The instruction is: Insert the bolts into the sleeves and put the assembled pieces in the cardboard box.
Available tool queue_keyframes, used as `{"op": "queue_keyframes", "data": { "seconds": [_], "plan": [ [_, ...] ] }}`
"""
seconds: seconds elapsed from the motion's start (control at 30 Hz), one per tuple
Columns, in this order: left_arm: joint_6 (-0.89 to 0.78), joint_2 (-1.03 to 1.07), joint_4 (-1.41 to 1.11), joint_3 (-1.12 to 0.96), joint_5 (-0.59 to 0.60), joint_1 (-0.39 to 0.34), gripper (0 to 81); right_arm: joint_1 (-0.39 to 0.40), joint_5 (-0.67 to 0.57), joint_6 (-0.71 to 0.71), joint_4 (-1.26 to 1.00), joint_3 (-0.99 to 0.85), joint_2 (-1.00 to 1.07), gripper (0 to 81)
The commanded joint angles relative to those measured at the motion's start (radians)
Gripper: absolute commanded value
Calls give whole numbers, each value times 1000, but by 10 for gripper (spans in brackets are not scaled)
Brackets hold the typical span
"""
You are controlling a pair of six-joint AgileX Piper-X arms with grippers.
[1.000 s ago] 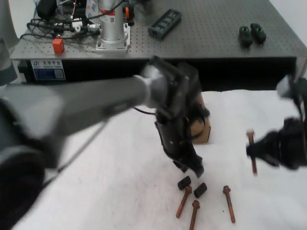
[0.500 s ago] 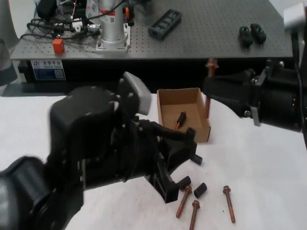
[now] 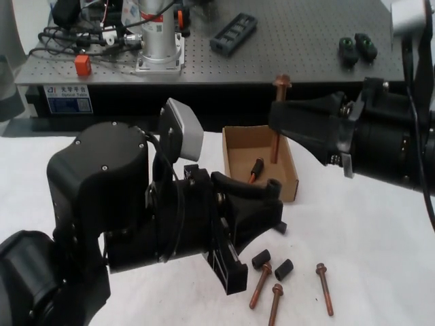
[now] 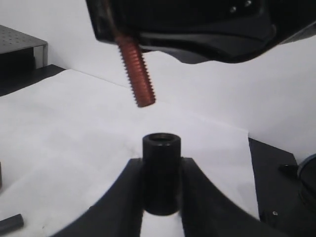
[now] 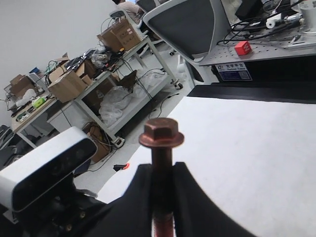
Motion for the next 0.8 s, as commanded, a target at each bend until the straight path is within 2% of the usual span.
{"op": "queue_keyframes", "data": {
  "seconds": [0.0, 0.43, 0.77],
  "plan": [
    [-26, -10, -30, -3, -53, 2, 7, 3, 16, 3, -1, -3, -8, 37],
    [-29, -10, -77, -3, -18, 2, 7, 3, -16, -5, 36, -3, -8, 37],
    [-137, -10, -77, -3, -34, 2, 7, 3, -58, -18, 51, -3, -8, 37]
  ]
}}
